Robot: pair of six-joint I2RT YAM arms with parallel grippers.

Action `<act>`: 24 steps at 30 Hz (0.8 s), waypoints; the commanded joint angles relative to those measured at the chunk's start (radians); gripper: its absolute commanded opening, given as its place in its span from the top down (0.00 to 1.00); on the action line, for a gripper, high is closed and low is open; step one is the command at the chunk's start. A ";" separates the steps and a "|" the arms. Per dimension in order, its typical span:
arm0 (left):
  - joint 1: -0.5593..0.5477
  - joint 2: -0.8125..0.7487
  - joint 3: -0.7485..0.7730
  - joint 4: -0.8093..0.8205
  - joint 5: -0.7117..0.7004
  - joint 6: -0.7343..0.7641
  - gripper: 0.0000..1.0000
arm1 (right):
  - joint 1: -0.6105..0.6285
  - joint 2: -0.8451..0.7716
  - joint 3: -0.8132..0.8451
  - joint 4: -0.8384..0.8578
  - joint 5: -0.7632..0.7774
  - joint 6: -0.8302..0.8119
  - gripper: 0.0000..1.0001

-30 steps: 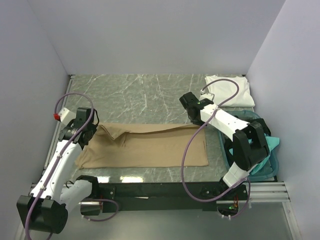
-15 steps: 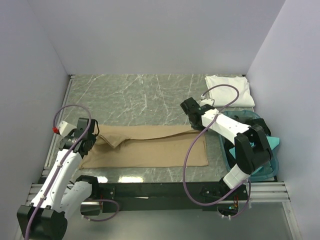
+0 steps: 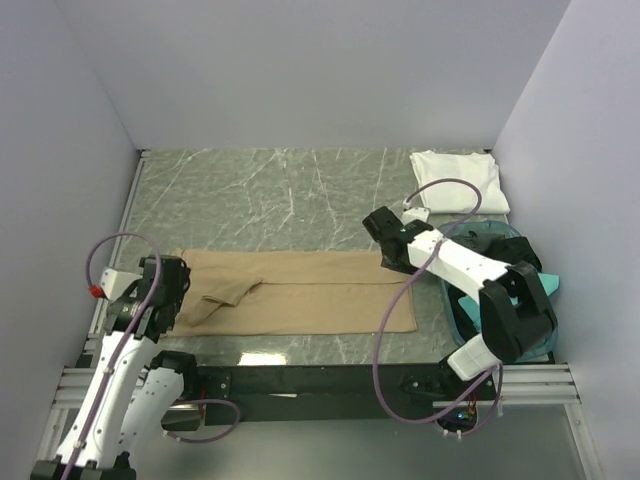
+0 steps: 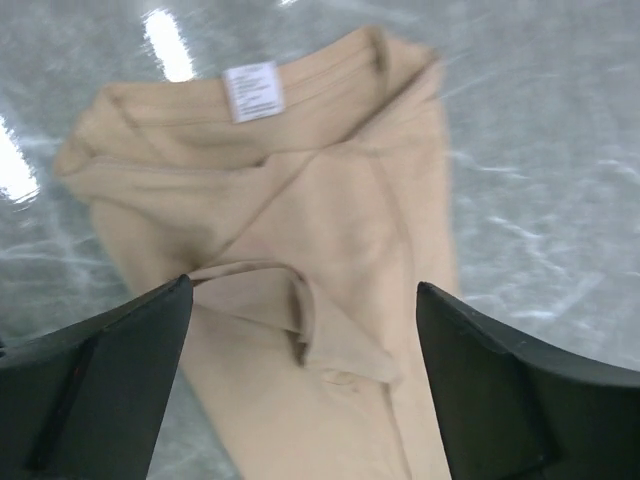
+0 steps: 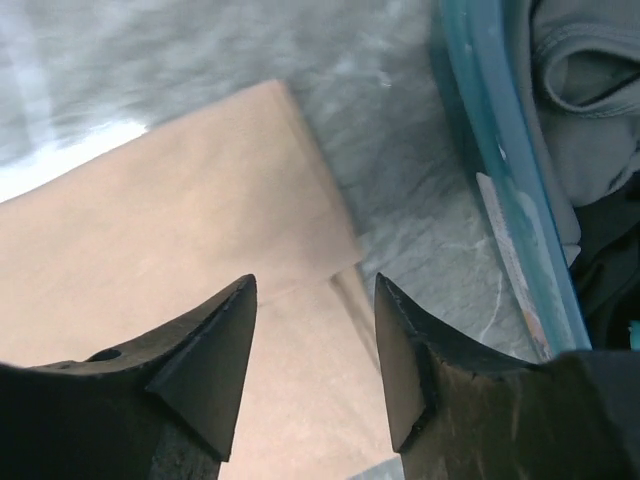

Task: Fold and stack the t-shirts
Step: Fold the tshirt

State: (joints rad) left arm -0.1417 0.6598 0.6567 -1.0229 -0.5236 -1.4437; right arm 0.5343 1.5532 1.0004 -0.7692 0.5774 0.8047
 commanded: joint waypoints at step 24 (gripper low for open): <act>0.083 0.494 0.003 0.599 0.361 0.422 0.01 | 0.740 0.576 0.696 0.476 -0.309 -0.509 0.51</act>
State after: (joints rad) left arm -0.0807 1.1259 0.6735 -0.4992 -0.2264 -1.0718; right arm 1.2758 2.0865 1.6180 -0.2745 0.2424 0.3355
